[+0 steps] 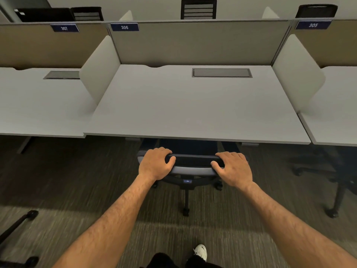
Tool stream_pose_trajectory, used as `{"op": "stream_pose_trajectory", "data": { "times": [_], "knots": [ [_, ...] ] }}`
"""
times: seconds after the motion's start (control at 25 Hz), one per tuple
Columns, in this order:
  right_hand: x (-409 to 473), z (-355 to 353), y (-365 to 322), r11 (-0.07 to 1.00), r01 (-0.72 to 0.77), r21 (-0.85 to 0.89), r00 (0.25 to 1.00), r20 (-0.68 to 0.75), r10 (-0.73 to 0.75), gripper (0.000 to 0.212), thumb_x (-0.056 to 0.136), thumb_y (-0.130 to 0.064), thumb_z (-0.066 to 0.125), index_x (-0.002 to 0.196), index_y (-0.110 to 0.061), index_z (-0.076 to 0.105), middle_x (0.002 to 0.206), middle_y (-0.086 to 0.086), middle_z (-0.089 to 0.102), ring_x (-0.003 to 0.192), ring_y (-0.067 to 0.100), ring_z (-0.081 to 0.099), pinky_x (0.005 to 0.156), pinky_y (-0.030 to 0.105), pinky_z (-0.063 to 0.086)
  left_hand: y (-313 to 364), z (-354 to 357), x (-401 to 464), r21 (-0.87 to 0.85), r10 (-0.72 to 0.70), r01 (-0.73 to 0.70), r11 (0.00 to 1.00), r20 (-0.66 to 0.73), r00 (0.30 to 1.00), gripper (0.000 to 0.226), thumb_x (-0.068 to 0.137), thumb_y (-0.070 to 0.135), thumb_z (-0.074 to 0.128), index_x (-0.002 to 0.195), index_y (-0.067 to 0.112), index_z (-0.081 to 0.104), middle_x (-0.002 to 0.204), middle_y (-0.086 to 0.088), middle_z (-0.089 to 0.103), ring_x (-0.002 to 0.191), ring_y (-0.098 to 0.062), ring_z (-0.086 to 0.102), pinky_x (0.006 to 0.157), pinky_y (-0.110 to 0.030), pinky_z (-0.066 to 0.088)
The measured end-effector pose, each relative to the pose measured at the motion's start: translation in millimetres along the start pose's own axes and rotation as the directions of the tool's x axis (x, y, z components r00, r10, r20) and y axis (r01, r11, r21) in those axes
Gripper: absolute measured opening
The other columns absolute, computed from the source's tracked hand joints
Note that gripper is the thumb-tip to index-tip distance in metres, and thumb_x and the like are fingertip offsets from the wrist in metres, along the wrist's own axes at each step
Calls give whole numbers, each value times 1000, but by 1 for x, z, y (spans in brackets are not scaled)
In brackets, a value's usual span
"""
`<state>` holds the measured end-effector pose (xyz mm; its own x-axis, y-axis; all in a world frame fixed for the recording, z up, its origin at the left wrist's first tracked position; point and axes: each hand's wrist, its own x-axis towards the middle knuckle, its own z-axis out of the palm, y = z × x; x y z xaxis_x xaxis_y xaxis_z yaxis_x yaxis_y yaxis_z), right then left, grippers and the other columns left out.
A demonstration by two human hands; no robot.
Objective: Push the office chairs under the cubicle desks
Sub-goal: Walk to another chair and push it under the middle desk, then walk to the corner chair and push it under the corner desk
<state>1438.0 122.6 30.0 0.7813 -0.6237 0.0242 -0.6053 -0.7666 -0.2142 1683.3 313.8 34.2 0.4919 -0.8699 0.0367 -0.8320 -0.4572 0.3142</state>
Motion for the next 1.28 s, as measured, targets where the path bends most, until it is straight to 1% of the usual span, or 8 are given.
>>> {"op": "stream_pose_trajectory", "data": {
  "times": [0.36,0.48,0.56,0.64,0.72,0.84,1.04,1.28],
  "knots": [
    [7,10,3,1000,2,5,1000,-14,-2,62,95,-66,33,126,-23,65,115,-2,72,106,20,64,100,47,45,-8,10,1,16,1,1,1000,-70,998,47,98,53,43,121,22,70,112,4,73,99,-15,66,93,-36,47],
    [8,11,6,999,39,31,998,55,-41,63,97,-64,28,135,-23,59,128,1,67,120,22,59,108,51,39,-13,12,-8,23,-6,7,1000,-41,999,57,99,57,34,134,21,63,132,2,66,123,-17,57,111,-40,37],
    [8,8,-2,996,62,63,991,115,-69,68,97,-65,21,143,-25,51,142,2,59,135,22,49,117,54,28,-23,9,-31,17,-15,15,1000,-24,1000,65,101,58,29,149,20,48,154,-3,48,146,-20,36,123,-45,21],
    [7,1,-27,986,84,143,986,132,-103,71,97,-65,18,150,-25,44,154,3,49,147,21,34,124,54,14,-39,0,-65,15,-47,47,999,-45,998,71,101,60,26,158,18,31,165,-5,29,155,-21,17,126,-47,10],
    [10,-5,-79,966,160,202,976,112,-185,70,98,-65,19,153,-26,39,159,1,41,153,20,24,126,51,7,-63,-21,-104,8,-116,117,993,-90,989,75,100,61,24,160,17,23,168,-5,22,156,-20,11,127,-48,8],
    [12,1,-188,900,349,261,917,104,-386,70,99,-67,18,155,-29,35,161,-1,37,154,18,18,126,48,7,-109,-61,-171,-15,-247,248,969,-160,956,74,99,61,29,160,18,24,167,-4,24,155,-19,14,126,-49,12],
    [-26,35,-393,733,578,358,756,102,-646,67,100,-70,19,157,-36,28,164,-8,31,155,11,11,127,45,3,-204,-129,-323,-56,-471,475,878,-277,838,72,99,62,30,159,21,27,166,-2,28,155,-17,17,126,-46,10],
    [-103,71,-602,519,726,452,542,89,-836,67,99,-71,20,157,-39,24,165,-10,28,155,9,8,127,47,5,-305,-176,-510,-114,-661,669,735,-341,668,71,101,61,34,159,22,27,167,-2,27,155,-18,16,126,-46,9]
  ]
}}
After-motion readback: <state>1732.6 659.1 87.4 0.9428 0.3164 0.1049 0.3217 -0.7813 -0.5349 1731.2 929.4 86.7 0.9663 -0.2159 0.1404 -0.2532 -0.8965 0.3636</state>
